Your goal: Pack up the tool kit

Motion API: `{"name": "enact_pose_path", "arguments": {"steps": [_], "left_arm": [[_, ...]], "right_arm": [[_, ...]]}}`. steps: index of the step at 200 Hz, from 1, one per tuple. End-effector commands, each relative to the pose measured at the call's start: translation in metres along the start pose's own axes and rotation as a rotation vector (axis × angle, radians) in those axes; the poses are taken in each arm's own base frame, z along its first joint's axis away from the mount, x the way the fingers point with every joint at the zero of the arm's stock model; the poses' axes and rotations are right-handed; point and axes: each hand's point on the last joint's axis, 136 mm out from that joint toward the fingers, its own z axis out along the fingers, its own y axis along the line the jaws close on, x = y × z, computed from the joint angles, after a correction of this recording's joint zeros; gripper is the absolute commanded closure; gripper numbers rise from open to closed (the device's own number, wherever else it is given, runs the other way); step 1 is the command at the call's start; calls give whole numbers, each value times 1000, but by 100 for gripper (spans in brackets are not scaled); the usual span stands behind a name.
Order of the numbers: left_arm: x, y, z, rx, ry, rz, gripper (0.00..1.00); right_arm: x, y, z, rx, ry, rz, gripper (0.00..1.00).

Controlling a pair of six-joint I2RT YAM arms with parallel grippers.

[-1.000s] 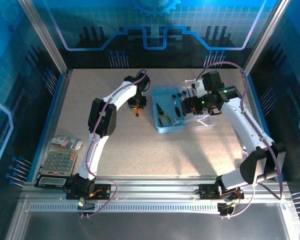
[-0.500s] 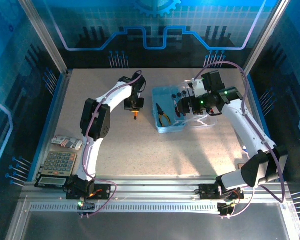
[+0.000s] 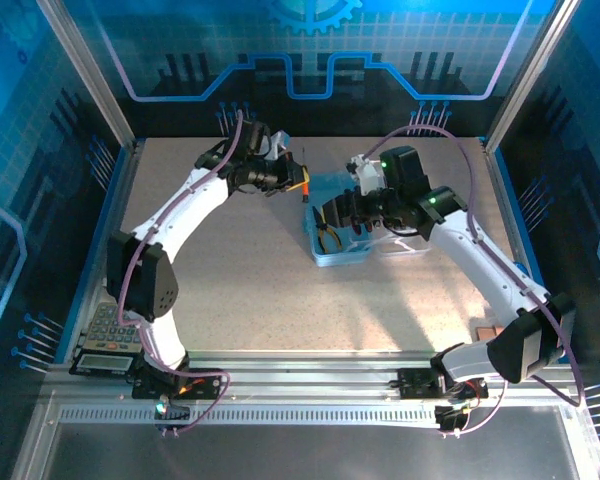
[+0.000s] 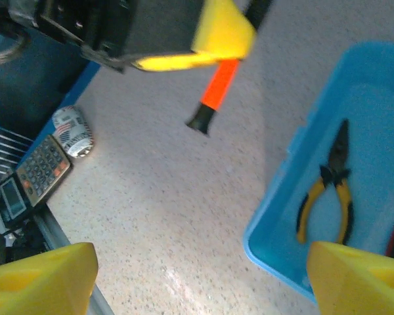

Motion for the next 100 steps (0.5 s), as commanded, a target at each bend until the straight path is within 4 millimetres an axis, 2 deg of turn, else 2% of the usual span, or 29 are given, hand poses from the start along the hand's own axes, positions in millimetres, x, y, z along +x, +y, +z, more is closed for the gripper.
{"name": "enact_pose_path", "arguments": {"steps": [1,54,100], "left_arm": [[7,-37,-10,138,0,-7,100],[19,-52,-19,169,-6,6,100],[26,-59,-20,188,4,14,100]], "right_arm": [[-19,8,11,-64,-77,62,26],[-30,-1,34,-41,-91,151,38],[-34,4,44,-46,-78,143,50]]}}
